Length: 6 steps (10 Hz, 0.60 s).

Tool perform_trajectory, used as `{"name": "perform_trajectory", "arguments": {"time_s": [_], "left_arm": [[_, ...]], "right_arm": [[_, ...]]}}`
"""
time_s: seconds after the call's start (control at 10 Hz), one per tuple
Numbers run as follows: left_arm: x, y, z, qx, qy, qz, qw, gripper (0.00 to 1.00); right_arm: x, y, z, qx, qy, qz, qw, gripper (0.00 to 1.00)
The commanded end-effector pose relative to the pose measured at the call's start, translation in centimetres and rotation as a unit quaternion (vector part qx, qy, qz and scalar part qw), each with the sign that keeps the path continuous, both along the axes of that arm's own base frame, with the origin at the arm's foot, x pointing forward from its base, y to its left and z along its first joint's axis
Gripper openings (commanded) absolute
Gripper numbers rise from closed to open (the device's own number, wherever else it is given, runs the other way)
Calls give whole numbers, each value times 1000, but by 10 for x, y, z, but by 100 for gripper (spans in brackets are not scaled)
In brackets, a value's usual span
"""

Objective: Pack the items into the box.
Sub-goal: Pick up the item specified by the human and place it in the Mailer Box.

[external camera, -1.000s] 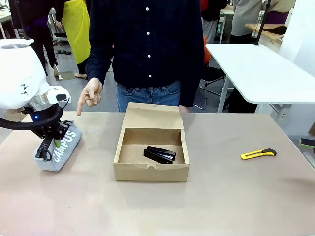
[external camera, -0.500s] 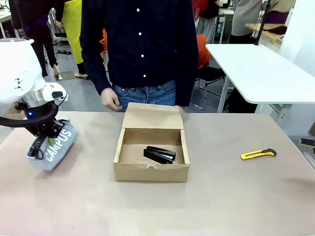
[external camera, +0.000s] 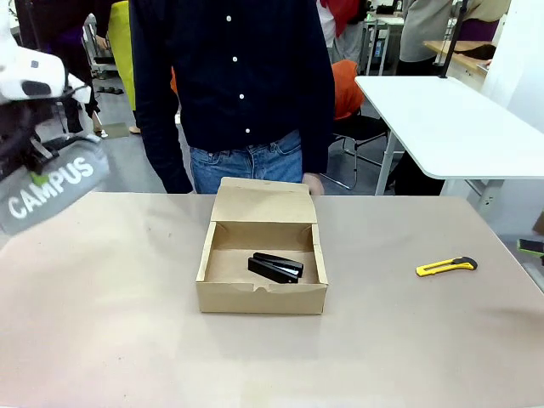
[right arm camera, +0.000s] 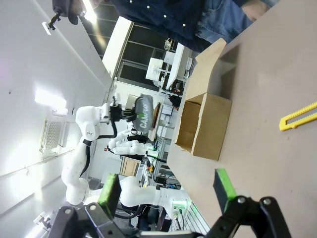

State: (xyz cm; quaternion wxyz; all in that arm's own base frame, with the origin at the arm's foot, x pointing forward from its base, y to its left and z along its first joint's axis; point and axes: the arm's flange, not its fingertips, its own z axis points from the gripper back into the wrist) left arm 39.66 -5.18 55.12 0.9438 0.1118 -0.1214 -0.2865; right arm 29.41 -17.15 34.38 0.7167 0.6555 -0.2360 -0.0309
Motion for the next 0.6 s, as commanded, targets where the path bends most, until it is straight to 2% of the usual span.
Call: {"name": "perform_trajectory", "arguments": {"time_s": [0.0,0.1,0.2,0.3,0.4,0.5], "left_arm": [[-10,-4,4,23,-19,-239,971,0],[-21,-15,7,44,-29,-353,934,0],[-29,-31,11,63,-48,-456,886,0],[-34,-48,14,53,-52,-477,876,0],[-29,-59,10,37,-16,-420,906,0],[-31,-52,17,57,-17,-330,942,0]], "right_arm": [[-4,-1,2,0,-1,7,1000,100],[-4,-1,2,0,-1,7,1000,100],[-4,-1,2,0,-1,7,1000,100],[-4,-1,2,0,-1,7,1000,100],[-4,-1,2,0,-1,7,1000,100],[-4,-1,2,0,-1,7,1000,100]]}}
